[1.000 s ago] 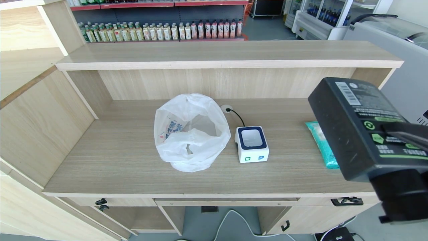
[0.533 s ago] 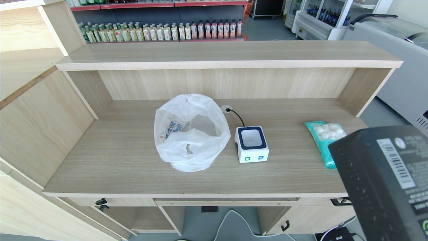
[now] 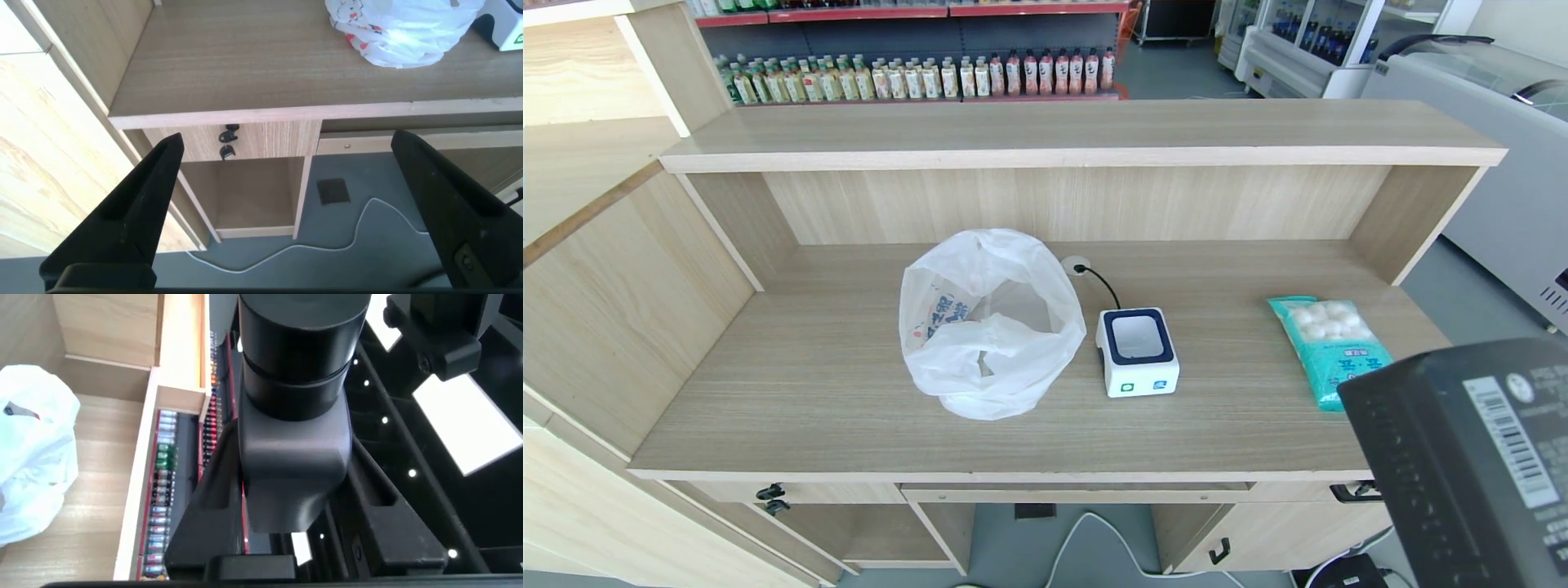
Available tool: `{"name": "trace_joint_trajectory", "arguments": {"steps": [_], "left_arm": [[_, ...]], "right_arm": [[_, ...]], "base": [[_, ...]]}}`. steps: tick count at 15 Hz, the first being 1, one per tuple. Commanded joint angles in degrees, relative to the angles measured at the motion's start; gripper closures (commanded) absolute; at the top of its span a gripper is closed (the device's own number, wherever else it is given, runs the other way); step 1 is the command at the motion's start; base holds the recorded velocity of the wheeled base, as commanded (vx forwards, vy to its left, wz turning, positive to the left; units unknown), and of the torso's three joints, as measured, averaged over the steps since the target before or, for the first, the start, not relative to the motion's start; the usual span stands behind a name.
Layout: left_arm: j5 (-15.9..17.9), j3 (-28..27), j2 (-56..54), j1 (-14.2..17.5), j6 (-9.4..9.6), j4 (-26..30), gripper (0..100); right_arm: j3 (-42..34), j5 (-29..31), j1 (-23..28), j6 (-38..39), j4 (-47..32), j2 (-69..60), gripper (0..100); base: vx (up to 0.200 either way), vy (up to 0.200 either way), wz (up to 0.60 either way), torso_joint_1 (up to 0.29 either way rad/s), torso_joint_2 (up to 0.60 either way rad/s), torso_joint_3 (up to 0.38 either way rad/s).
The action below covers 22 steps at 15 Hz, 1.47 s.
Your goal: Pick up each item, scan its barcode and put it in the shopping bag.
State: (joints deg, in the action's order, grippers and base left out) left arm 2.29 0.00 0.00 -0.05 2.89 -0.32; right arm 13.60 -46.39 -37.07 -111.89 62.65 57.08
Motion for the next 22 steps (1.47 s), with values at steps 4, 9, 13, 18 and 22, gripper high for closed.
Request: {"name": "trace_joint_trajectory", "arguments": {"steps": [4,9,13,18,22], "left_arm": [[-0.01,0.00,0.00,-0.04,0.01,-0.03,0],[-0.01,0.00,0.00,-0.04,0.01,-0.03,0],[-0.01,0.00,0.00,-0.04,0.01,-0.03,0],[-0.01,0.00,0.00,-0.04,0.01,-0.03,0],[-0.01,0.00,0.00,-0.04,0.01,-0.03,0]], "right_arm": [[-1.39,-0.02,-0.02,-0.09,0.02,-2.50,100],[2.22,0.07,-0.02,0.35,-6.49,-5.22,100],[12.24,10.17,4.11,5.45,-24.15,-7.95,100],[21.46,35.40,4.38,38.41,-36.90,-1.88,100],[22.43,44.28,5.87,53.53,-33.47,2.16,100]], "base": [[0.000,0.000,0.00,0.000,0.00,0.000],[0.000,0.000,0.00,0.000,0.00,0.000],[0.000,0.000,0.00,0.000,0.00,0.000],[0.000,0.000,0.00,0.000,0.00,0.000],[0.000,0.000,0.00,0.000,0.00,0.000]]}}
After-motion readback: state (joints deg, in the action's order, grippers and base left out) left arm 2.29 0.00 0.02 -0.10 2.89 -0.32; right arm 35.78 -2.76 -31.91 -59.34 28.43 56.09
